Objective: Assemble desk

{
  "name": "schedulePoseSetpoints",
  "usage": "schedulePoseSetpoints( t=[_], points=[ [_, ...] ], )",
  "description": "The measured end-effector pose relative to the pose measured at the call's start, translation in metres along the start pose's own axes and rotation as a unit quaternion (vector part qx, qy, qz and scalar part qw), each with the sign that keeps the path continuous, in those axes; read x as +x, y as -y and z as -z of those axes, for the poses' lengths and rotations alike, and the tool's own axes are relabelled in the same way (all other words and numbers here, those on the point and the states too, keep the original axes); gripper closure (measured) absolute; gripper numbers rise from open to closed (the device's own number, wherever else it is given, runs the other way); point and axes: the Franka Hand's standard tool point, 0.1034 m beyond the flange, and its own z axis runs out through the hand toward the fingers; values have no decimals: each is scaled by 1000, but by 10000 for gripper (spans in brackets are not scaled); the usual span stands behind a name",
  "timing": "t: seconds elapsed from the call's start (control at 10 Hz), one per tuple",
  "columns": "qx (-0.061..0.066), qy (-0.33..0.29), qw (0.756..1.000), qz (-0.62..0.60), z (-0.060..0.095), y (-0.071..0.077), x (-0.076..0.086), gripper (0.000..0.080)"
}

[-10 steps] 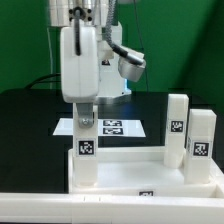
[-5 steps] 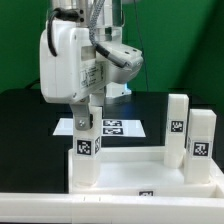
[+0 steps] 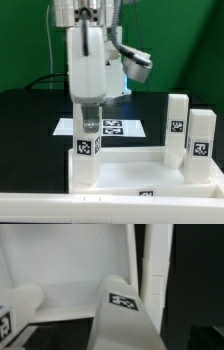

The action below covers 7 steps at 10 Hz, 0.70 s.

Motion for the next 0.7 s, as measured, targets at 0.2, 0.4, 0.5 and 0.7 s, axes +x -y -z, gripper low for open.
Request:
schedulePoseSetpoints(
  t=[0.2,0.4,0.5,0.7],
  points=[
    [1,0,995,104,1,-1,5,151],
    [1,-1,984,179,1,-1,6,151],
    [1,-1,977,214,1,-1,6,151],
    [1,-1,964,266,1,-1,6,151]
  ],
)
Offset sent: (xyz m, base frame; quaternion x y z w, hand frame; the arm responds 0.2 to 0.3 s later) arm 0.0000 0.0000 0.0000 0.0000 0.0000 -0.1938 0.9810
